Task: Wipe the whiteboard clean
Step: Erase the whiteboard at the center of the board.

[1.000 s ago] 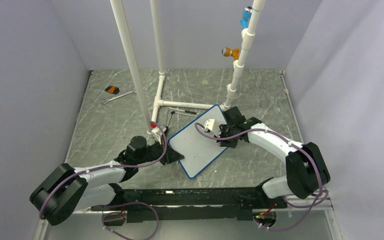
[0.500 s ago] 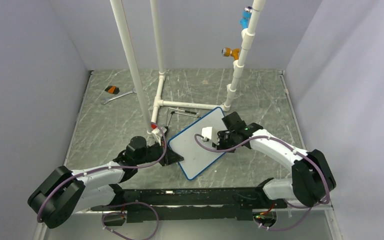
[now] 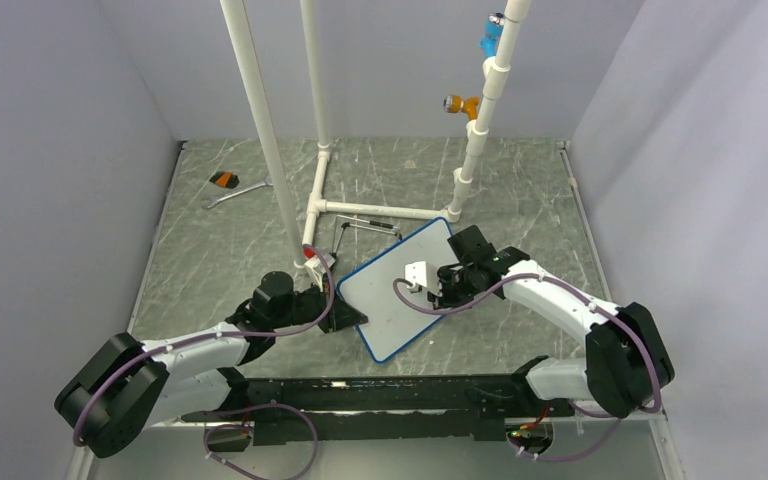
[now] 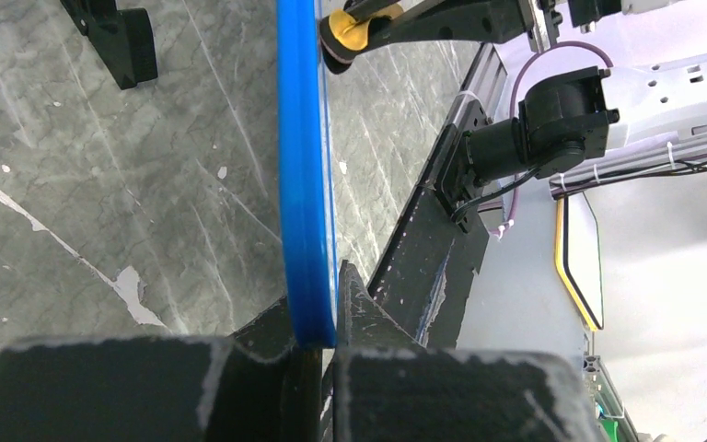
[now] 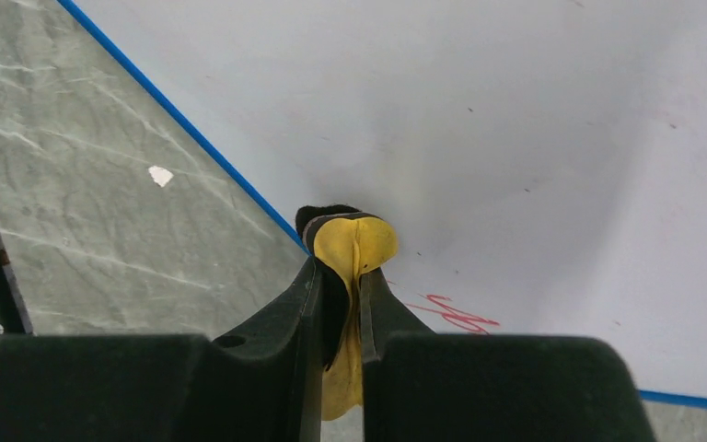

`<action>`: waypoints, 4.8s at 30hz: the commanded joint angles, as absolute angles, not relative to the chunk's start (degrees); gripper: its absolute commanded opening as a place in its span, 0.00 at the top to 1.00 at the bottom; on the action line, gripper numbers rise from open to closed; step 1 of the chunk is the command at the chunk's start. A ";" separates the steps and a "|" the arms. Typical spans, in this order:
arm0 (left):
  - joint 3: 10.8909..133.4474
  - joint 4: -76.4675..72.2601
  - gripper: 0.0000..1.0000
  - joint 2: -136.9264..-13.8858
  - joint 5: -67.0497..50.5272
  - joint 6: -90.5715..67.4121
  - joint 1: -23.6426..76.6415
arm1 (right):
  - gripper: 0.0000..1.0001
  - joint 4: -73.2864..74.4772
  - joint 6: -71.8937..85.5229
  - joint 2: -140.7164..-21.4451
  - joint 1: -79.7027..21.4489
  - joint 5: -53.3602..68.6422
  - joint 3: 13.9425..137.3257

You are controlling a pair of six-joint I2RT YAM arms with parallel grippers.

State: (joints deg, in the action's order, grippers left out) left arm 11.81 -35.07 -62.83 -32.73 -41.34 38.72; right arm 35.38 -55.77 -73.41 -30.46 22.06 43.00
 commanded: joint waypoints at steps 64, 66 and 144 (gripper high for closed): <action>15.13 -56.70 1.00 -74.93 -34.41 -51.67 43.25 | 1.00 1.26 -15.46 -73.91 -31.45 -1.86 42.92; 15.49 -55.79 1.00 -74.70 -35.03 -50.98 43.26 | 1.00 1.57 -14.93 -74.33 -31.25 1.29 43.47; 13.48 -43.80 1.00 -63.22 -33.40 -43.85 43.34 | 1.00 25.57 -40.26 -73.17 -32.89 25.16 45.45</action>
